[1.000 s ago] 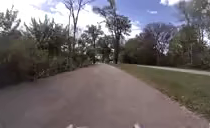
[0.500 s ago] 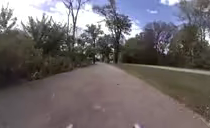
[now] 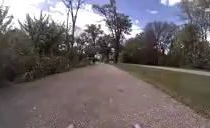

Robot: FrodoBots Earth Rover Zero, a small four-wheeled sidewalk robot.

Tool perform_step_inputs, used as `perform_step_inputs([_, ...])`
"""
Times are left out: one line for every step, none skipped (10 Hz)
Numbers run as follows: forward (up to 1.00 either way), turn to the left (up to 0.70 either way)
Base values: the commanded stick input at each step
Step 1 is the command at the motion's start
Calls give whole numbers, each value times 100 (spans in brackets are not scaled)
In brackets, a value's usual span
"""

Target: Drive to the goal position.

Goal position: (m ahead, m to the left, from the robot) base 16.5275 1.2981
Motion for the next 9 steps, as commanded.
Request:
perform_step_inputs([100,0])
perform_step_inputs([100,0])
perform_step_inputs([100,0])
perform_step_inputs([100,0])
perform_step_inputs([100,0])
perform_step_inputs([100,0])
perform_step_inputs([100,0])
perform_step_inputs([100,0])
perform_step_inputs([100,0])
